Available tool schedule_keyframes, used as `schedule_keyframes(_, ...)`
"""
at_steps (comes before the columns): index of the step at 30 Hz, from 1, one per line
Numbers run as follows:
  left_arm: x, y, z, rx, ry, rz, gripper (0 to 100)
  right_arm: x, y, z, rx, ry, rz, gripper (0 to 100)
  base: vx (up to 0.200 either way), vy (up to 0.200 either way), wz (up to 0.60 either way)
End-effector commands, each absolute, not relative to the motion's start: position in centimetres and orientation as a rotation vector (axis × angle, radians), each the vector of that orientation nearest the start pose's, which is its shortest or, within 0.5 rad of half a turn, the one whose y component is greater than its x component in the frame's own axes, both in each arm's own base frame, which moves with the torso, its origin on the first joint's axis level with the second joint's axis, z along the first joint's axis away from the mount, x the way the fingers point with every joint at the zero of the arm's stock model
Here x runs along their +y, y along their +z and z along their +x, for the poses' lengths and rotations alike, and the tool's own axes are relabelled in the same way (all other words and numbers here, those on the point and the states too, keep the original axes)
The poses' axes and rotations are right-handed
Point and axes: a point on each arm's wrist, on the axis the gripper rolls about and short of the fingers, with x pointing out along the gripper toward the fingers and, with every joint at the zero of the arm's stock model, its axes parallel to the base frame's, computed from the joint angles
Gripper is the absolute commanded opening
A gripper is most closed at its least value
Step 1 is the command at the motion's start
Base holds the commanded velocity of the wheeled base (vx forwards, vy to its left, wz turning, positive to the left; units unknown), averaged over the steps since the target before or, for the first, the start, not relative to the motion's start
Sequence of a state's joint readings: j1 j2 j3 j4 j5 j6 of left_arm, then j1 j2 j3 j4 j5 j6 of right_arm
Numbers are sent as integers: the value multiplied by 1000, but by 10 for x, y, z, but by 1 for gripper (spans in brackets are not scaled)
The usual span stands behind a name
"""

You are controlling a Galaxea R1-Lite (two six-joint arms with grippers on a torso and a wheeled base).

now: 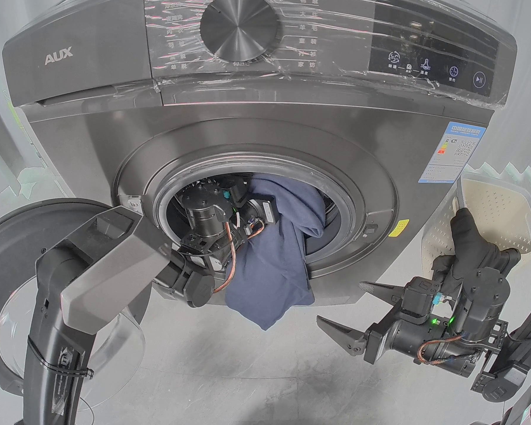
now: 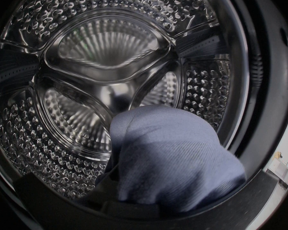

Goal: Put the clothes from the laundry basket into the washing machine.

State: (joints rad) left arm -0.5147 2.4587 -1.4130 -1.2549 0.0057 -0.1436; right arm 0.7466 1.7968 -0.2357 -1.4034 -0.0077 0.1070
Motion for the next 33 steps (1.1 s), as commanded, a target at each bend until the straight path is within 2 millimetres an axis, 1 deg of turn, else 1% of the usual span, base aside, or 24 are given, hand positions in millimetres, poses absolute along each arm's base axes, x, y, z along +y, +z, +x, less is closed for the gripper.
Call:
schedule_keyframes(1,-241,77,455,-149,-462,-192,0,167,102,181,191,727,42,100,0,0,0)
schedule_keyframes(4,-244,79,462,-151,-458,-194,0,168,101,181,194,728,41,100,0,0,0)
schedule_keyframes(6,-246,84,474,-179,-421,-204,0,168,100,181,200,728,39,100,0,0,0)
schedule_keyframes(8,-247,87,480,-201,-400,-212,0,168,100,181,200,728,39,100,0,0,0)
schedule_keyframes(10,-247,92,483,-224,-387,-220,0,168,100,181,198,728,39,100,0,0,0)
schedule_keyframes(14,-245,95,483,-227,-374,-225,0,167,100,182,200,726,39,100,0,0,0)
schedule_keyframes(15,-245,95,482,-222,-374,-225,100,167,100,182,200,728,39,100,0,0,0)
schedule_keyframes(17,-244,94,479,-199,-372,-224,100,168,100,181,200,729,39,100,0,0,0)
schedule_keyframes(19,-238,92,467,-112,-367,-212,100,167,100,182,200,728,39,100,0,0,0)
schedule_keyframes(21,-238,92,467,-112,-367,-212,100,167,100,182,200,728,39,100,0,0,0)
schedule_keyframes(22,-237,92,451,-7,-385,-215,100,167,100,181,200,728,39,100,0,0,0)
schedule_keyframes(23,-236,93,443,52,-392,-227,100,167,99,181,201,728,38,100,0,0,0)
schedule_keyframes(24,-236,93,443,52,-392,-227,100,167,99,181,201,728,38,100,0,0,0)
schedule_keyframes(26,-235,96,433,103,-409,-221,100,168,99,181,201,729,38,100,0,0,0)
schedule_keyframes(29,-233,95,427,135,-414,-210,100,167,99,181,201,729,38,100,0,0,0)
schedule_keyframes(30,-233,94,419,172,-434,-199,100,167,99,181,201,729,38,100,0,0,0)
schedule_keyframes(33,-234,89,408,218,-471,-186,100,167,99,181,201,729,38,100,0,0,0)
